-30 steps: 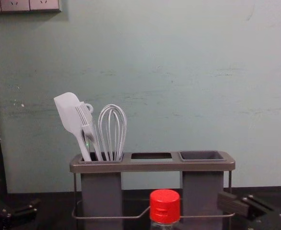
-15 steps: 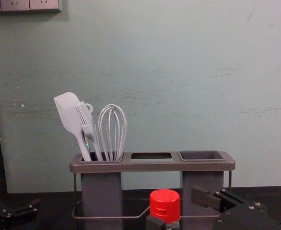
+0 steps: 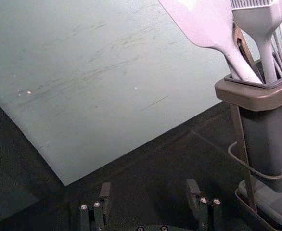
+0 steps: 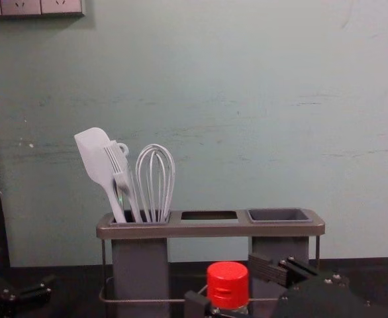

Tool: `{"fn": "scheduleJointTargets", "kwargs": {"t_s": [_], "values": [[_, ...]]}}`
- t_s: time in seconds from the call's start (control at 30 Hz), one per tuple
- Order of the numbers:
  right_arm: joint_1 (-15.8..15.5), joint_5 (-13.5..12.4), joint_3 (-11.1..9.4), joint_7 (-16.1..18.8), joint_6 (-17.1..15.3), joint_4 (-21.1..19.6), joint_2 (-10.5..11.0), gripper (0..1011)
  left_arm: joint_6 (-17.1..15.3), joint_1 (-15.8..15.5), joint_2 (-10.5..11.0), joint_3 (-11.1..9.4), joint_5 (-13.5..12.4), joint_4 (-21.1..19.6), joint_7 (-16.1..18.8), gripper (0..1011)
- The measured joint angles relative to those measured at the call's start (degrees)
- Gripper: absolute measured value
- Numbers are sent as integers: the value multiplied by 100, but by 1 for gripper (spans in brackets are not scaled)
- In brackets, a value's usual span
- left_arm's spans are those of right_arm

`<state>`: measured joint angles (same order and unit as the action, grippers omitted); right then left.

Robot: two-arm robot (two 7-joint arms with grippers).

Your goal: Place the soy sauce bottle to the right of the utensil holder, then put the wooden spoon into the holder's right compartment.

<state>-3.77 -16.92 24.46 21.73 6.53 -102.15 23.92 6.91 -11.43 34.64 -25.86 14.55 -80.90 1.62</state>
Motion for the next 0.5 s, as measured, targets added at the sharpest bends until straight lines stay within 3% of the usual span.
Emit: {"fn": "scheduleJointTargets", "kwargs": {"t_s": [0.5], "values": [[37, 81, -38, 120, -44, 60, -180, 982, 0, 0, 0, 0, 0, 0, 0, 1000]]}}
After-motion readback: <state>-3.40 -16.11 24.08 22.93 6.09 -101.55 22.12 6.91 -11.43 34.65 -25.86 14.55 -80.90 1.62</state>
